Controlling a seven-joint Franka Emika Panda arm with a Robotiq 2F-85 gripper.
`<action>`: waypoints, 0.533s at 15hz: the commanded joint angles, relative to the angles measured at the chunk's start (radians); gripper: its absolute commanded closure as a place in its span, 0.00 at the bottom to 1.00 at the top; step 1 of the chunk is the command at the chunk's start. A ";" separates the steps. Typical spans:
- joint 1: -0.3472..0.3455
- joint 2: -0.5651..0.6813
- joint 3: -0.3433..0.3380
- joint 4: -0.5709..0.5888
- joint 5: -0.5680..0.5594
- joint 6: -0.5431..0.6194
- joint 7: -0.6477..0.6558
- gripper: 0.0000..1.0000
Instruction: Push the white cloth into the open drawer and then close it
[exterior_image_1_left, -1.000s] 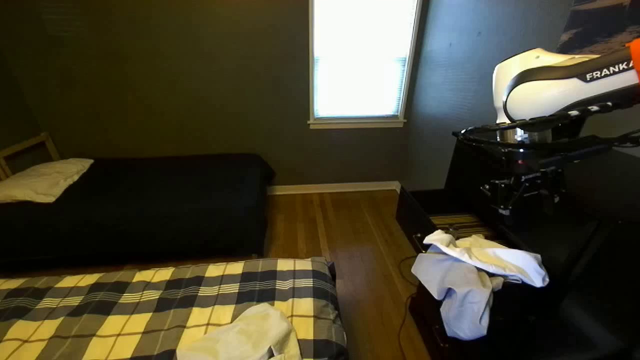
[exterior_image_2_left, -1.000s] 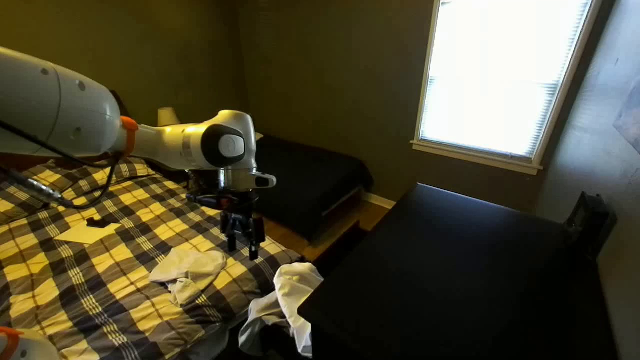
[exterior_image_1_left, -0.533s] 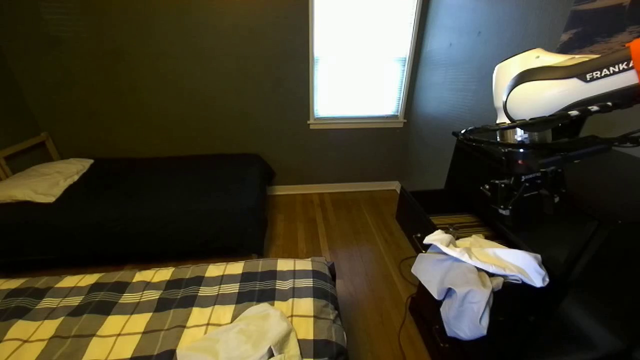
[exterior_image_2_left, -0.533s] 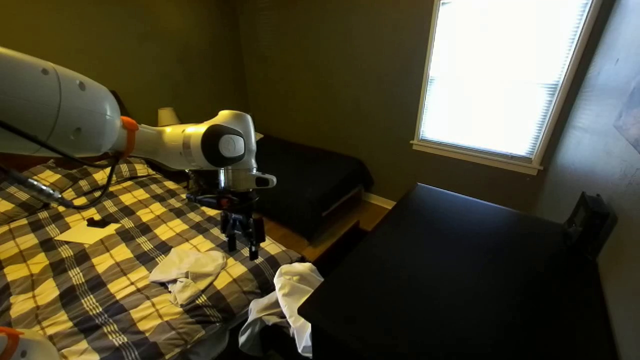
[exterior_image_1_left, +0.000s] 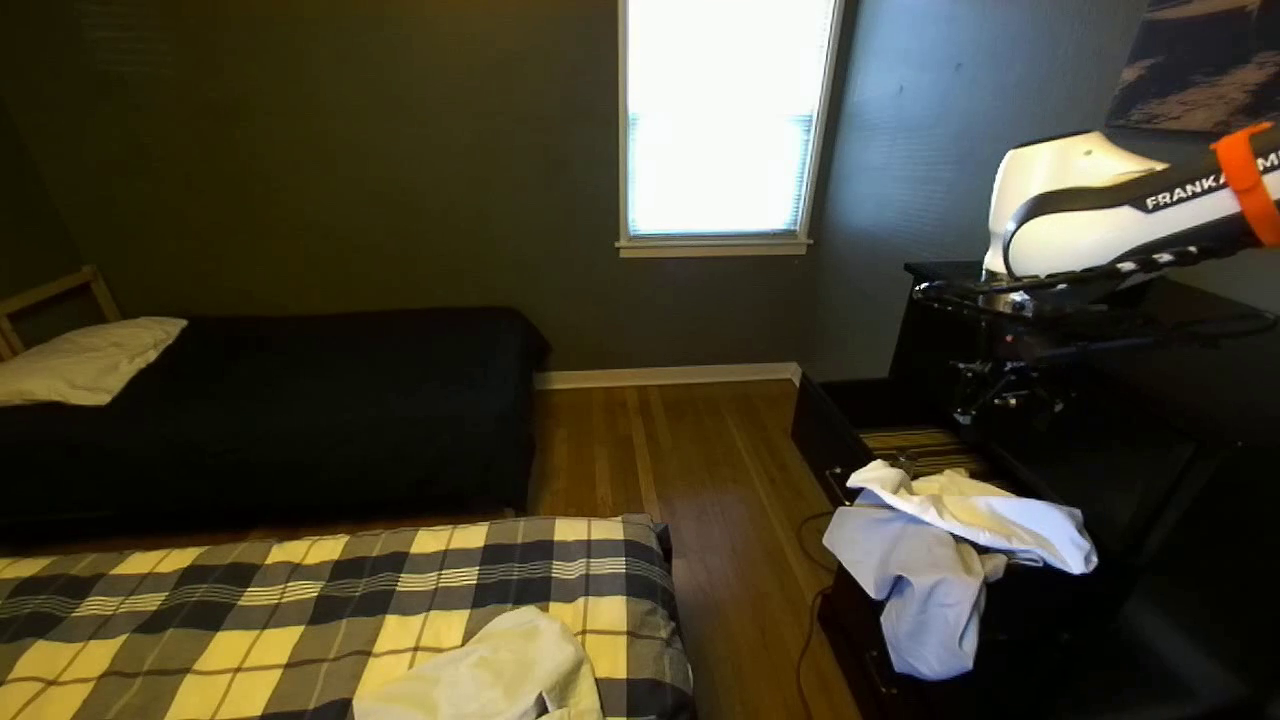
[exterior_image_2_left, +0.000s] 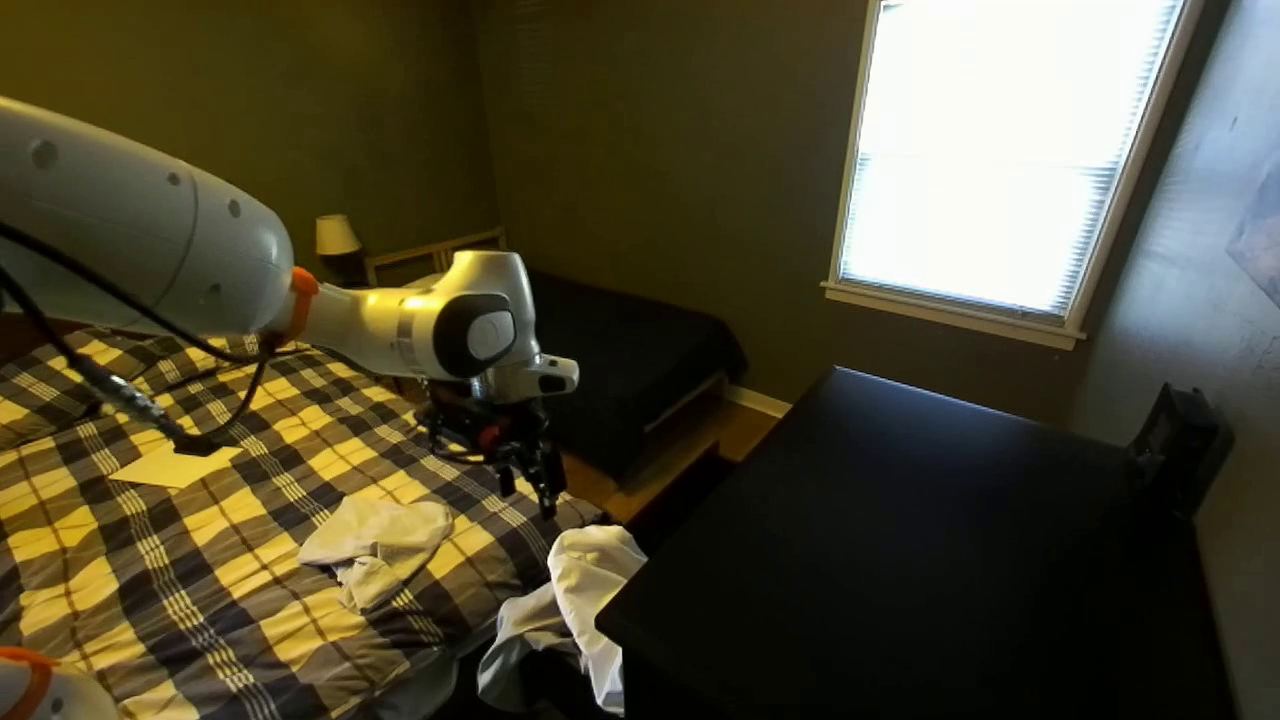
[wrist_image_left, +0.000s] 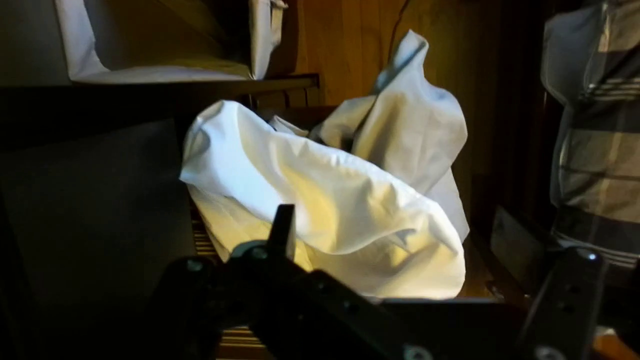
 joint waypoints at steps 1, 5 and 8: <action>0.000 0.093 -0.018 -0.066 -0.055 0.263 0.083 0.00; 0.001 0.216 -0.041 -0.103 -0.154 0.504 0.221 0.00; 0.024 0.222 -0.068 -0.103 -0.138 0.490 0.191 0.00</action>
